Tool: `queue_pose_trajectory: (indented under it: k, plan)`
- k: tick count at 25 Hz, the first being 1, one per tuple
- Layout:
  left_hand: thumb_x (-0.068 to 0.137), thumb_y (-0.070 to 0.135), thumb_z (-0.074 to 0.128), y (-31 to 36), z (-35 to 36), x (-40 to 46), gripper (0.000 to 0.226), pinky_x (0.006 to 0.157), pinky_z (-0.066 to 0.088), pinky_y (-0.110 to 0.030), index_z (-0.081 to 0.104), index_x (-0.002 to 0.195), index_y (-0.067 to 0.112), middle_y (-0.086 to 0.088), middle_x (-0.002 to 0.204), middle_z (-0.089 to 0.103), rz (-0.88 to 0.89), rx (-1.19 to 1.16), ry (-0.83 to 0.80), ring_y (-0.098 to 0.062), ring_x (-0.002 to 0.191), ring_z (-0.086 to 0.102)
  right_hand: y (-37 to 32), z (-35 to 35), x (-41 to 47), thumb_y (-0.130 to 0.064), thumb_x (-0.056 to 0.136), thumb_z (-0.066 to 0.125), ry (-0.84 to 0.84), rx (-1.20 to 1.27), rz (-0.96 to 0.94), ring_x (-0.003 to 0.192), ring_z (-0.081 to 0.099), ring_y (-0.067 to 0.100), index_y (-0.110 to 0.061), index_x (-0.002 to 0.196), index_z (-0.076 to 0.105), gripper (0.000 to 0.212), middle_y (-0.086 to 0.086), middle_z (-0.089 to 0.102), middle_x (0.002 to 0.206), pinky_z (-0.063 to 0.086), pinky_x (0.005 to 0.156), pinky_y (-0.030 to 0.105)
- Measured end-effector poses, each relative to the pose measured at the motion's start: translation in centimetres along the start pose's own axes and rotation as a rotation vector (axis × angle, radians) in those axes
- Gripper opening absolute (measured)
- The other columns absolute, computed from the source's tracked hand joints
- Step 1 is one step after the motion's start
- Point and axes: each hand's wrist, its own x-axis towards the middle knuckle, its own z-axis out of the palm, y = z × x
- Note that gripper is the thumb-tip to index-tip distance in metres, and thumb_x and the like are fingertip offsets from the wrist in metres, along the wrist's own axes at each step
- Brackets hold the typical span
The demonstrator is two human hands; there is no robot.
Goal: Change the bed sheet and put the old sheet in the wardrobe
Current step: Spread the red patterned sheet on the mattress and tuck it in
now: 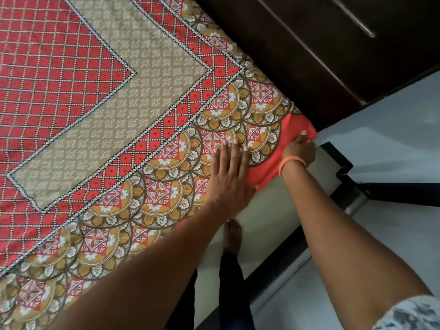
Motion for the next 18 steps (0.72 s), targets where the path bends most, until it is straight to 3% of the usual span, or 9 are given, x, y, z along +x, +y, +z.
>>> queue_pose_trajectory:
  k: [3, 5, 7, 9, 11, 12, 14, 16, 18]
  plan:
    - [0.088, 0.073, 0.029, 0.9, 0.9, -0.1, 0.099, 0.118, 0.002, -0.062, 0.005, 0.156, 0.005, -0.027, 0.161, -0.005, 0.005, 0.041, 0.013, -0.047, 0.148, -0.006, 2.9, -1.0, 2.8, -0.032, 0.106, 0.03, -0.033, 0.018, -0.102, 0.118, 0.059, 0.03, -0.002, 0.126, 0.058, 0.046, 0.017, 0.061, 0.128, 0.046, 0.085, 0.028]
    - [0.086, 0.075, 0.032, 0.6, 1.2, -0.1, 0.1, 0.115, 0.004, -0.065, 0.005, 0.157, 0.011, -0.026, 0.161, -0.005, 0.071, 0.106, 0.006, -0.048, 0.148, -0.005, 3.8, -0.5, 3.1, -0.036, 0.106, 0.029, -0.072, 0.013, -0.068, 0.11, 0.063, 0.031, -0.003, 0.118, 0.063, 0.049, 0.017, 0.065, 0.12, 0.045, 0.076, 0.025]
    - [0.086, 0.074, 0.035, 0.6, 0.9, 0.0, 0.096, 0.114, 0.007, -0.067, 0.008, 0.158, 0.016, -0.025, 0.162, -0.003, 0.123, 0.15, -0.006, -0.048, 0.148, -0.004, 3.4, 0.9, 3.1, -0.04, 0.106, 0.024, -0.111, -0.055, 0.012, 0.109, 0.063, 0.034, 0.0, 0.115, 0.064, 0.057, 0.019, 0.066, 0.118, 0.045, 0.076, 0.032]
    - [0.09, 0.07, 0.033, 0.4, 1.2, 0.1, 0.088, 0.113, 0.008, -0.067, 0.012, 0.157, 0.018, -0.025, 0.162, 0.0, 0.13, 0.141, 0.01, -0.048, 0.148, -0.002, 2.4, 1.5, 3.3, -0.035, 0.106, 0.029, -0.071, -0.138, 0.073, 0.112, 0.06, 0.035, 0.0, 0.122, 0.057, 0.048, 0.019, 0.062, 0.123, 0.044, 0.077, 0.037]
    - [0.094, 0.064, 0.033, 0.2, 1.1, 0.1, 0.078, 0.114, 0.01, -0.066, 0.022, 0.156, 0.016, -0.024, 0.162, 0.008, 0.169, 0.094, 0.032, -0.048, 0.148, 0.003, 1.4, 0.6, 3.6, -0.015, 0.101, 0.043, -0.015, -0.238, 0.123, 0.121, 0.053, 0.036, -0.004, 0.133, 0.045, 0.034, 0.018, 0.05, 0.136, 0.046, 0.088, 0.043]
    - [0.097, 0.057, 0.035, 0.1, 1.1, -0.1, 0.07, 0.115, 0.013, -0.065, 0.033, 0.152, 0.014, -0.021, 0.161, 0.015, 0.228, 0.024, 0.063, -0.046, 0.148, 0.008, 1.3, -0.2, 3.1, -0.005, 0.095, 0.047, 0.046, -0.261, 0.054, 0.124, 0.05, 0.035, -0.008, 0.131, 0.047, 0.036, 0.016, 0.046, 0.138, 0.046, 0.093, 0.044]
    - [0.101, 0.038, 0.039, 0.0, 0.6, -0.4, 0.048, 0.114, 0.026, -0.06, 0.057, 0.133, 0.007, -0.018, 0.154, 0.037, 0.319, -0.27, 0.154, -0.041, 0.145, 0.027, 0.8, -1.3, 0.4, 0.003, 0.084, 0.05, 0.151, -0.212, -0.387, 0.119, 0.048, 0.027, -0.014, 0.116, 0.057, 0.037, 0.012, 0.046, 0.133, 0.05, 0.091, 0.041]
    - [0.103, 0.026, 0.037, -1.3, -1.2, -0.4, 0.041, 0.103, 0.044, -0.054, 0.065, 0.115, 0.0, -0.023, 0.136, 0.054, 0.197, -0.544, 0.306, -0.038, 0.127, 0.051, -0.5, -0.2, -3.8, -0.004, 0.076, 0.051, 0.12, -0.156, -0.888, 0.11, 0.045, 0.02, -0.014, 0.107, 0.059, 0.033, 0.01, 0.05, 0.124, 0.045, 0.081, 0.036]
    - [0.103, 0.02, 0.037, -4.7, -3.0, 0.5, 0.035, 0.097, 0.048, -0.053, 0.059, 0.121, -0.001, -0.025, 0.129, 0.056, -0.043, -0.5, 0.472, -0.038, 0.117, 0.054, -2.7, 3.6, -6.6, -0.019, 0.08, 0.051, -0.082, -0.286, -1.174, 0.114, 0.048, 0.022, -0.013, 0.115, 0.059, 0.036, 0.01, 0.051, 0.127, 0.043, 0.084, 0.038]
